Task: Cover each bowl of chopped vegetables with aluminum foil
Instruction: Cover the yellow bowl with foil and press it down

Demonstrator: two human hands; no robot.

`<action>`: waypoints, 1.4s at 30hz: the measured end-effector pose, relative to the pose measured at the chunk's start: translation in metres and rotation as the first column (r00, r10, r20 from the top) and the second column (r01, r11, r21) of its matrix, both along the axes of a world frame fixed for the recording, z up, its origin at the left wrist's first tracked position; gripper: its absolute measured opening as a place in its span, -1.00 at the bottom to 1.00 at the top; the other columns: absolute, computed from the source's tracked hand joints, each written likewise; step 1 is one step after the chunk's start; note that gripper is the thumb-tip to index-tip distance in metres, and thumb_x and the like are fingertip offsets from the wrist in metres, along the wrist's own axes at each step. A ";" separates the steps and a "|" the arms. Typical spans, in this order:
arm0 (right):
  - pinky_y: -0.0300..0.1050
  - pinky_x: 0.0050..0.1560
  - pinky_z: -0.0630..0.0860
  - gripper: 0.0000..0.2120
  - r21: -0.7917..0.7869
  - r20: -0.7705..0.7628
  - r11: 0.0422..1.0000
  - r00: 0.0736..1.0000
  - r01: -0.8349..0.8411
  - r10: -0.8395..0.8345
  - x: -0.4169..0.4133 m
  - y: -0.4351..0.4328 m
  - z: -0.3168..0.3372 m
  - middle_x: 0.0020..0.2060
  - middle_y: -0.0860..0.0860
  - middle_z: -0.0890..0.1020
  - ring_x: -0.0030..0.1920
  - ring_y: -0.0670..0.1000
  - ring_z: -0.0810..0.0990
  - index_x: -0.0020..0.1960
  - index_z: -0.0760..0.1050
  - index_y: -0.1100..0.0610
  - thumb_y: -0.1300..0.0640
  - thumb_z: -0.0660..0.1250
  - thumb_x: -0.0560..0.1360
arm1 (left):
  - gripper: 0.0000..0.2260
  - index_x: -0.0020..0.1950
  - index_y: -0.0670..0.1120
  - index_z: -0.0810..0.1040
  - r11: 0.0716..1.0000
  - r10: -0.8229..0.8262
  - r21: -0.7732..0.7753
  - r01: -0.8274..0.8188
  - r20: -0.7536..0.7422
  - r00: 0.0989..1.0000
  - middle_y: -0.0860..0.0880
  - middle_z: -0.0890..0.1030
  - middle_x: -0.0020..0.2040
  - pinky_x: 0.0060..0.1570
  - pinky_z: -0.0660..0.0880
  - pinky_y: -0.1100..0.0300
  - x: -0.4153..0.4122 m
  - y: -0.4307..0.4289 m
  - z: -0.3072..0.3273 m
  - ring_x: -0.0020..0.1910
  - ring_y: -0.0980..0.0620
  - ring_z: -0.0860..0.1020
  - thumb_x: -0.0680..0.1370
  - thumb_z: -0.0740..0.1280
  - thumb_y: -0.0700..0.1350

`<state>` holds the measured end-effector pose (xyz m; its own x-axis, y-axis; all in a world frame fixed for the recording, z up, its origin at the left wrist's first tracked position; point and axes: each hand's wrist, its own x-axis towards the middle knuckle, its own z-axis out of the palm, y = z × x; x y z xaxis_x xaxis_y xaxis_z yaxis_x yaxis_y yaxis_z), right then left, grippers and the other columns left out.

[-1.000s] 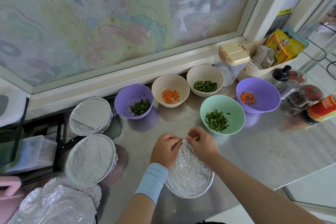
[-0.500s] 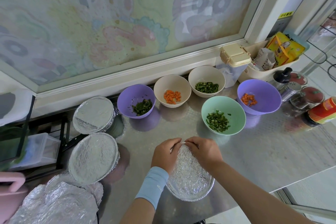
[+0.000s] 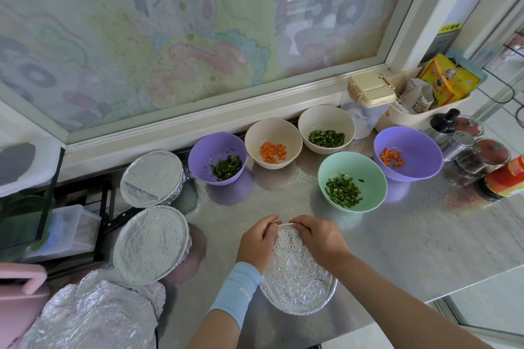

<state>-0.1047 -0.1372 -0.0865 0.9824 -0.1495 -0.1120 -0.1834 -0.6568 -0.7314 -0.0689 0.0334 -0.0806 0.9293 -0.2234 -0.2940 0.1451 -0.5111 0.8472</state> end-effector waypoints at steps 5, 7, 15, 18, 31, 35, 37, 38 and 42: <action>-0.39 -0.28 0.39 -0.85 0.009 -0.038 1.000 0.999 0.006 -0.005 0.001 0.001 0.002 -0.32 -0.15 0.64 -0.32 -0.16 0.54 -0.02 0.66 -0.02 0.03 0.31 0.59 | -0.78 0.07 0.07 0.64 1.000 0.020 0.018 -0.019 -0.041 0.999 0.25 0.63 -0.07 -0.08 0.35 0.58 -0.008 0.005 -0.003 -0.03 0.28 0.56 0.64 0.21 -0.12; -0.35 -0.25 0.42 -0.85 0.016 -0.055 1.000 0.998 0.000 0.001 0.002 0.001 0.003 -0.29 -0.14 0.65 -0.29 -0.13 0.55 0.01 0.66 -0.02 0.03 0.30 0.60 | -0.78 0.08 0.05 0.64 0.999 0.023 0.037 -0.022 -0.028 0.999 0.25 0.61 -0.10 -0.11 0.33 0.59 -0.009 0.004 -0.002 -0.06 0.30 0.55 0.64 0.21 -0.12; -0.22 0.11 0.53 -0.70 0.056 -0.125 0.992 0.986 0.117 -0.110 -0.011 -0.007 0.005 0.08 -0.17 0.64 0.03 -0.14 0.61 0.31 0.52 -0.03 0.02 0.29 0.59 | -0.71 0.32 0.03 0.57 0.990 -0.107 0.102 0.100 0.072 0.992 0.18 0.59 0.23 0.28 0.37 0.35 0.000 0.002 0.007 0.23 0.23 0.51 0.63 0.22 -0.09; -0.31 -0.18 0.48 -0.82 0.003 -0.125 0.988 0.981 0.152 -0.150 -0.014 -0.006 0.003 -0.25 -0.17 0.65 -0.22 -0.17 0.57 0.10 0.64 -0.03 0.03 0.28 0.60 | -0.75 0.25 0.03 0.62 0.980 -0.168 0.125 0.157 0.079 0.983 0.15 0.64 0.16 0.21 0.44 0.31 0.002 -0.007 0.005 0.16 0.18 0.56 0.63 0.24 -0.09; -0.22 -0.08 0.53 -0.79 -0.063 -0.085 0.992 0.990 0.109 -0.114 -0.013 -0.001 -0.001 -0.06 -0.24 0.68 -0.10 -0.11 0.63 0.18 0.59 -0.18 -0.06 0.23 0.62 | -0.81 0.09 0.03 0.65 0.988 -0.096 0.124 0.087 0.063 0.993 0.12 0.68 -0.07 0.02 0.51 0.26 0.001 -0.009 -0.001 -0.07 0.16 0.60 0.63 0.25 -0.10; -0.18 -0.11 0.54 -0.81 -0.058 -0.112 0.993 0.987 0.105 -0.111 -0.011 -0.002 -0.002 -0.17 -0.20 0.69 -0.17 -0.11 0.61 0.08 0.62 -0.16 -0.10 0.24 0.61 | -0.81 0.07 0.03 0.65 0.987 -0.102 0.132 0.095 0.051 0.993 0.11 0.67 -0.09 0.00 0.51 0.25 0.002 -0.010 -0.003 -0.09 0.14 0.60 0.63 0.24 -0.08; -0.19 -0.14 0.52 -0.81 -0.068 -0.119 0.993 0.987 0.097 -0.105 -0.009 -0.003 -0.002 -0.20 -0.20 0.67 -0.20 -0.11 0.59 0.07 0.63 -0.14 -0.09 0.24 0.61 | -0.81 0.09 0.02 0.66 0.987 -0.101 0.134 0.094 0.046 0.994 0.11 0.68 -0.07 0.00 0.50 0.27 0.002 -0.009 -0.003 -0.07 0.14 0.60 0.63 0.24 -0.09; -0.19 -0.15 0.52 -0.81 -0.064 -0.120 0.993 0.987 0.095 -0.102 -0.009 -0.003 -0.002 -0.21 -0.19 0.67 -0.21 -0.10 0.59 0.07 0.62 -0.14 -0.08 0.24 0.61 | -0.80 0.10 0.02 0.66 0.987 -0.098 0.128 0.092 0.041 0.994 0.12 0.68 -0.04 0.02 0.49 0.31 0.002 -0.009 -0.002 -0.04 0.15 0.60 0.62 0.24 -0.10; -0.16 -0.14 0.54 -0.82 -0.038 -0.121 0.995 0.988 0.094 -0.098 -0.011 -0.003 0.000 -0.23 -0.20 0.65 -0.21 -0.09 0.59 0.07 0.61 -0.14 -0.07 0.23 0.62 | -0.71 0.31 0.02 0.55 1.000 0.019 0.012 -0.019 -0.029 0.999 0.16 0.63 0.16 0.17 0.35 0.39 -0.004 -0.003 0.007 0.16 0.22 0.53 0.61 0.22 -0.11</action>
<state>-0.1159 -0.1398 -0.0864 0.9424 -0.2483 -0.2241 -0.3338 -0.6547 -0.6782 -0.0730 0.0306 -0.0733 0.9243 -0.2024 -0.3235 0.1794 -0.5176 0.8366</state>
